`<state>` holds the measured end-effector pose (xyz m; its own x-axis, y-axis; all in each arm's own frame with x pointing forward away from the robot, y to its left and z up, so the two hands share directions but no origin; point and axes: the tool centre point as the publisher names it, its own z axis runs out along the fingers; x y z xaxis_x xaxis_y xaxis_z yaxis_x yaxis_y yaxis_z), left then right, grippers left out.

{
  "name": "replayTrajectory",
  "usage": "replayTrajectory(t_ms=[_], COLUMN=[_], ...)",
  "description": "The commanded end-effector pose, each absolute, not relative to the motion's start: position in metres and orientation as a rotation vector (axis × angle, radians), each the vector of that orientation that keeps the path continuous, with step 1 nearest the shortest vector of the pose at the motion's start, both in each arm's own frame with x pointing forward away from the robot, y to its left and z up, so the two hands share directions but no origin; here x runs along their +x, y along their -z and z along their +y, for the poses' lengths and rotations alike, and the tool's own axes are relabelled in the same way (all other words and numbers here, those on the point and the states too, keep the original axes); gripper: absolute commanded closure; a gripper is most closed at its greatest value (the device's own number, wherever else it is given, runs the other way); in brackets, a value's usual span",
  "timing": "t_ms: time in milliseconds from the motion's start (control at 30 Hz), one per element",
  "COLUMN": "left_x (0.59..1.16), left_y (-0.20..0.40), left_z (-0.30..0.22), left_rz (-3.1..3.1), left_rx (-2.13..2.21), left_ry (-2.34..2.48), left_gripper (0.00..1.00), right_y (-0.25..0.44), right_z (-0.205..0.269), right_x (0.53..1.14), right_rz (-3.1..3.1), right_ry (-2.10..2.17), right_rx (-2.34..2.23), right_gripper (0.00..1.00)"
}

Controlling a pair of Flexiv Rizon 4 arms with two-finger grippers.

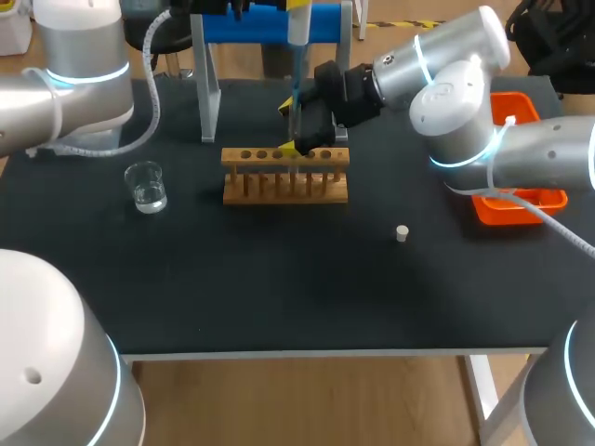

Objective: Invert the test tube, pick up the pipette, mount the tip to pipette, aspirate from beaker and dispense into the tube, eject the tip, return the pipette, and cap with the stopper.

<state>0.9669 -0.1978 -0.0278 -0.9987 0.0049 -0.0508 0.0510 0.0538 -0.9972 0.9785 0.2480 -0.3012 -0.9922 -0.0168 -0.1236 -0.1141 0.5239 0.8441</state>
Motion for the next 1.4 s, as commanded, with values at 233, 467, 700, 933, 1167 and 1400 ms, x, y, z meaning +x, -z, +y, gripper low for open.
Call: replayTrajectory(t_ms=[233,467,700,933,1167,1400], left_x=[0.9696,0.9739,0.9769,0.9766,0.9743,0.9702], left_y=[0.0259,0.0259,0.0248,0.0247,0.0243,0.0244], left_z=[-0.1954,-0.1966,-0.1994,-0.2024,-0.2048,-0.2046], left_rz=[2.262,2.250,2.244,2.244,2.246,2.252], left_rx=[0.058,0.067,0.083,0.096,0.104,0.097], left_ry=[2.114,2.125,2.134,2.145,2.152,2.153], left_gripper=[1.00,1.00,1.00,1.00,1.00,1.00], right_y=[0.3003,0.3003,0.3003,0.3003,0.3003,0.3003], right_z=[0.2472,0.2472,0.2472,0.2472,0.2472,0.2472], right_x=[0.9792,0.9792,0.9792,0.9792,0.9792,0.9792], right_rz=[2.658,2.658,2.658,2.658,2.658,2.658], right_ry=[-1.480,-1.480,-1.480,-1.480,-1.480,-1.480], right_rx=[-0.117,-0.117,-0.117,-0.117,-0.117,-0.117], right_gripper=[0.00,0.00,0.00,0.00,0.00,0.00])
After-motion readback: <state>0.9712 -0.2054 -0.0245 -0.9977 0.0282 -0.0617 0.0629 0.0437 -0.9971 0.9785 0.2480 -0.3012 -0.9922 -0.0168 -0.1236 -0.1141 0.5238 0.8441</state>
